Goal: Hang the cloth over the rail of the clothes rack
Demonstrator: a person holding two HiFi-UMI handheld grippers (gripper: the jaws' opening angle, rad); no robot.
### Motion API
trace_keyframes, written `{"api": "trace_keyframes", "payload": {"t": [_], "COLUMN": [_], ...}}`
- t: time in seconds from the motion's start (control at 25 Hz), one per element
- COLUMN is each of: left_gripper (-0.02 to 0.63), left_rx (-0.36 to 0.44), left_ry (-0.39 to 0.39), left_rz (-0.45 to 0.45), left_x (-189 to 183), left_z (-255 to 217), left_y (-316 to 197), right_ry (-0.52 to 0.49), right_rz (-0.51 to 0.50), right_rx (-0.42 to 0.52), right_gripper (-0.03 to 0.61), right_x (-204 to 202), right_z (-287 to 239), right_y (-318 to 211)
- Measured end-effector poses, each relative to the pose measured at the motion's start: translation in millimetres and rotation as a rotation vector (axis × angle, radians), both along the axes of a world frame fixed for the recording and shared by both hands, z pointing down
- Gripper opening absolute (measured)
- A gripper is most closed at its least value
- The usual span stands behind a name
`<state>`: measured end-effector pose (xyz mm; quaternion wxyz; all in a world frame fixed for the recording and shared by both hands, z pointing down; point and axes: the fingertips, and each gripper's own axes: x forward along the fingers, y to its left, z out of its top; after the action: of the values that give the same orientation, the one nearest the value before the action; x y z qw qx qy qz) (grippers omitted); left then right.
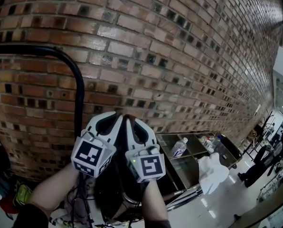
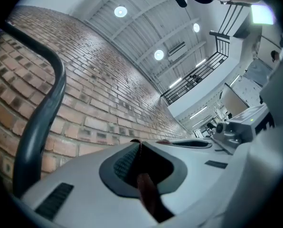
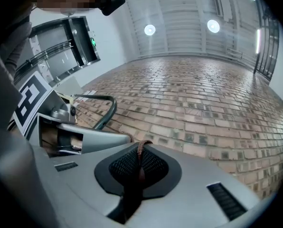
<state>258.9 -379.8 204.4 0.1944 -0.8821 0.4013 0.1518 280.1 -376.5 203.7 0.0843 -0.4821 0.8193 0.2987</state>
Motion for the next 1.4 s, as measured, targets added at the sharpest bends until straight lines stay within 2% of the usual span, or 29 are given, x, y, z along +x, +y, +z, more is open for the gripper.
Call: {"api": "trace_keyframes", "payload": {"t": [0.2,0.36,0.6,0.72,0.92,1.04,1.16,1.28,1.4], "left_gripper": [0.021,0.020,0.020,0.021,0.023,0.023,0.023,0.023,0.023], "left_rx": [0.091,0.101,0.085,0.127,0.246,0.253,0.287,0.248,0.229], "left_ry": [0.010,0.034,0.032,0.020,0.028,0.022,-0.016,0.010,0.028], "left_rz": [-0.011,0.013,0.040,0.014,0.004,0.008,0.015,0.073,0.089], "left_x": [6,7,3,2,-1,-3,-6,-14,-19], "left_z": [-41,-74,-110,-128,-158,-170,-180,-186,-192], "left_y": [-6,-7,-11,-11,-3,-2,-1,-2,-1], "right_ry": [-0.016,-0.031,-0.184,-0.185,-0.209,-0.194,-0.203,-0.235,-0.274], "right_rz": [0.018,0.024,-0.125,-0.126,-0.156,-0.138,-0.138,-0.153,-0.158], "right_rx": [0.066,0.123,0.083,0.108,0.192,0.242,0.274,0.276,0.273], "right_gripper": [0.025,0.025,0.023,0.024,0.023,0.023,0.023,0.023,0.023], "right_x": [4,3,1,2,-2,-5,-10,-18,-24], "right_z": [-44,-77,-118,-136,-165,-176,-185,-189,-190], "right_y": [-6,-10,-11,-9,2,7,12,16,18]}}
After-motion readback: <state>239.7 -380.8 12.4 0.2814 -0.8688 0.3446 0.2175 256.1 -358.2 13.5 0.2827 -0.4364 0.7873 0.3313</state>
